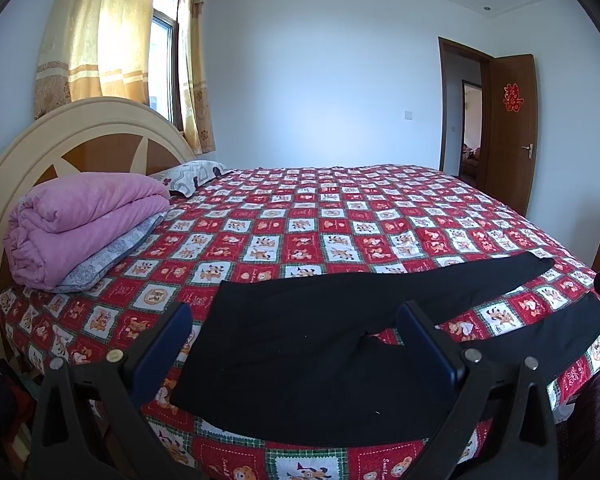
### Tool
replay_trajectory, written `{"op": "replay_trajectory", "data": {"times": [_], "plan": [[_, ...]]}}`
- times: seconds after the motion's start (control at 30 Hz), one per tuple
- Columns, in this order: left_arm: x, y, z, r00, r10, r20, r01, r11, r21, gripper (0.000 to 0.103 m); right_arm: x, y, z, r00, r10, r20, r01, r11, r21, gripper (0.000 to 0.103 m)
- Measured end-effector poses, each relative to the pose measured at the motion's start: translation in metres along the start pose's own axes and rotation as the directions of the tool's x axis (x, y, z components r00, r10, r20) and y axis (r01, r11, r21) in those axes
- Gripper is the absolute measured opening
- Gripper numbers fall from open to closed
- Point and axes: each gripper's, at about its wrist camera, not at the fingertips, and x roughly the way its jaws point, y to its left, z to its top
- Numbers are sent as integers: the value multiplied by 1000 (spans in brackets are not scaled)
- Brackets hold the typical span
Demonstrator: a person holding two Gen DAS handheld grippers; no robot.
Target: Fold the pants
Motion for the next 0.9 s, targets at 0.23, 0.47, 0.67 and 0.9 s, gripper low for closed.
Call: {"op": "replay_trajectory", "data": {"times": [0.23,0.47,0.67,0.9], "plan": [[32,22,-7,995,8,-99,-10,1000,-20,103,4,0,-2,1000,-5,-14,5,1000,-2,102],[80,124,-40,961,118,-250,-177,957,-231,100,13,1,-7,999,-18,-39,18,1000,-5,102],[103,163,-88,938,3,-346,-160,891,-426,66,20,3,-13,998,-23,-64,22,1000,-19,102],[125,137,-113,915,-13,-402,-153,914,-377,43,26,5,-18,996,-32,-80,30,999,-32,102]]}}
